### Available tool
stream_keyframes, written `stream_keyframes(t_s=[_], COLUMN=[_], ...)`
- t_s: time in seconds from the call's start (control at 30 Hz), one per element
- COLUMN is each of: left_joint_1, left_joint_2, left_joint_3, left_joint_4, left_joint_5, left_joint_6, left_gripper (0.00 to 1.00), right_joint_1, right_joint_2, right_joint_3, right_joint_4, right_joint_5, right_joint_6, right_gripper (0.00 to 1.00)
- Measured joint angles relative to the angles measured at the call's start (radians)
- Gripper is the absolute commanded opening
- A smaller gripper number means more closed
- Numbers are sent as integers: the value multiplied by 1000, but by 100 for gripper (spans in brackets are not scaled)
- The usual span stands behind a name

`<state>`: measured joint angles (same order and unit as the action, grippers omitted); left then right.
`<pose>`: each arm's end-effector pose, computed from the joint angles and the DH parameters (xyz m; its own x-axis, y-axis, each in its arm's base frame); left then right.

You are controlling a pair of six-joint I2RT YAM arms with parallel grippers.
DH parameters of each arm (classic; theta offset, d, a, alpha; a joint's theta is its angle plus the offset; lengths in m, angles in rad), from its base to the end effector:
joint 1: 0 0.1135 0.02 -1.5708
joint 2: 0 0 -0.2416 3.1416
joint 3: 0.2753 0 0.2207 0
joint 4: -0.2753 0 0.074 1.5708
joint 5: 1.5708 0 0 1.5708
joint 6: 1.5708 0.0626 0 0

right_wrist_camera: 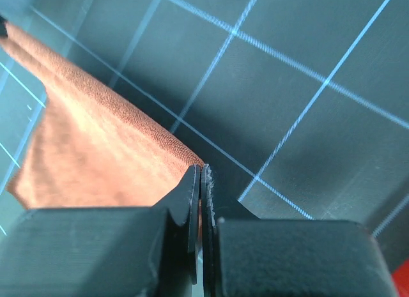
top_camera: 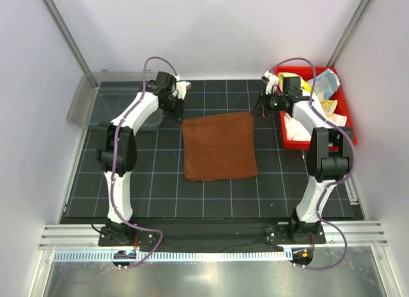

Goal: Fold and stack the towels
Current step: Fold the towel

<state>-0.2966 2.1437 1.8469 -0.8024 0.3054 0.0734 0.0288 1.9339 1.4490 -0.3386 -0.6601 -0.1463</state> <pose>0.4080 -0.1444 0.1927 -0.8196 0.3236 -0.4727 0.4708 0.8507 -0.2338 0.4043 0.0500 0.2029 -0.6613 -0.1342 -0.7380 -0.5415 0.7662 0.3459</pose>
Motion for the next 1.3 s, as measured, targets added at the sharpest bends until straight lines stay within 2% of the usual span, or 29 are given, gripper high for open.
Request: stream_keyframes(t_s=[0.1,0.2,0.3,0.63,0.8,1.3], left_joint_1=[-3,-19,-49,-136,-167,-220], left_joint_2=[-92,-174,-237,-377,-435,-525], left_joint_3=[-53,-120,-207,-526,-565,-663], left_joint_4=[27,58,90,211,229,247], left_joint_5=[0,-11,-32,-100,-150,-270], left_joint_6=[-18,-29,-45,-144,-173,-209], left_gripper=[0,0,0,0,0,0], right_joint_1=[2,3,5,16,16,36], right_joint_2=[-84,-176,-253,-372,-437,-560], right_joint_3=[-63,-195,-309,-489,-573,-688], right_joint_4=[68,136,154,175,179,172], right_joint_5=[17,74,135,255,275,283], right_joint_6=[39,93,149,307,368,454], right_gripper=[1,1,1,1,1,1])
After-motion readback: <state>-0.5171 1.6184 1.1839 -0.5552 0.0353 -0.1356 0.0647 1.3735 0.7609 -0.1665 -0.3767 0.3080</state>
